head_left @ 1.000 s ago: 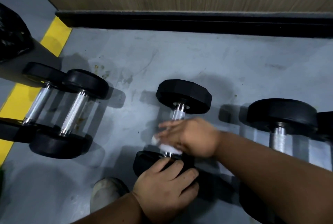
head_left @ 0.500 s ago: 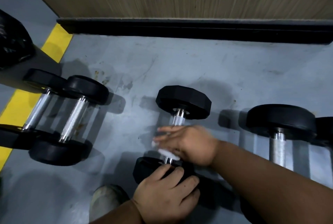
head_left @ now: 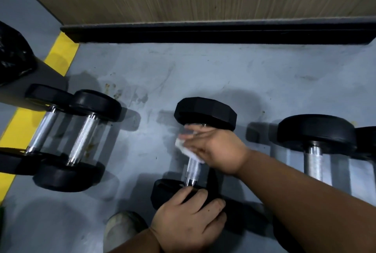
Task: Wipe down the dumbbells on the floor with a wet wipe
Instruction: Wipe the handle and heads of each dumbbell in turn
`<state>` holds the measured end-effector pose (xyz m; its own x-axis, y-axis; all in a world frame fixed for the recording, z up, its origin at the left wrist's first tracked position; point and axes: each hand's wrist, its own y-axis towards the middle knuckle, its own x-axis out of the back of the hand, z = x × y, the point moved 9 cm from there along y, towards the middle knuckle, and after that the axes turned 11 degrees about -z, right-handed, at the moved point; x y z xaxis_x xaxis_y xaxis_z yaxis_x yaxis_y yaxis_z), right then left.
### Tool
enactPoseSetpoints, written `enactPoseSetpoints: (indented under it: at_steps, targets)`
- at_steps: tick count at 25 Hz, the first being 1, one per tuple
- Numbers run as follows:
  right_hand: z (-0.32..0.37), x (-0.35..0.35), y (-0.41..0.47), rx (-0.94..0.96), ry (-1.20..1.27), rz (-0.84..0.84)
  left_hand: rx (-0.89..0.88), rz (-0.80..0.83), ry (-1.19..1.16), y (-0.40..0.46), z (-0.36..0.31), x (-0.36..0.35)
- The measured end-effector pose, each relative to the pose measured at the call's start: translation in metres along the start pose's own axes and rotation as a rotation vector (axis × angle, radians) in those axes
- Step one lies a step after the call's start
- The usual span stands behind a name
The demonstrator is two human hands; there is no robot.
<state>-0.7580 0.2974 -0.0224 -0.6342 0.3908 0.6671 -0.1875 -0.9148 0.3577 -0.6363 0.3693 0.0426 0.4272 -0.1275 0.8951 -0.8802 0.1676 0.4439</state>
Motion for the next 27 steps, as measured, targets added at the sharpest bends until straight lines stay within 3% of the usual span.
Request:
enactPoseSetpoints:
  at_steps: [2, 6, 9, 14, 18, 23, 27]
  targets:
    - [-0.005, 0.002, -0.005, -0.107, 0.018, -0.114, 0.008, 0.010, 0.007, 0.000, 0.002, 0.001]
    - [0.035, -0.017, -0.036, 0.015, 0.165, 0.039, 0.112, 0.035, 0.013, 0.001, 0.010, -0.003]
    - [0.031, -0.017, -0.026, 0.101, 0.093, 0.080, 0.096, -0.002, 0.007, 0.003, 0.008, 0.001]
    - [-0.010, 0.002, 0.002, -0.148, 0.043, -0.085, 0.058, -0.015, -0.009, -0.001, 0.010, 0.002]
    - [0.037, -0.018, -0.036, 0.065, 0.172, 0.161, 0.166, 0.021, -0.031, -0.002, 0.020, -0.001]
    - [0.028, -0.017, -0.033, 0.010, 0.205, 0.133, 0.250, -0.047, -0.188, 0.012, 0.019, 0.012]
    - [0.028, -0.018, -0.033, 0.034, 0.184, 0.167, 0.148, 0.103, -0.310, -0.002, 0.039, 0.019]
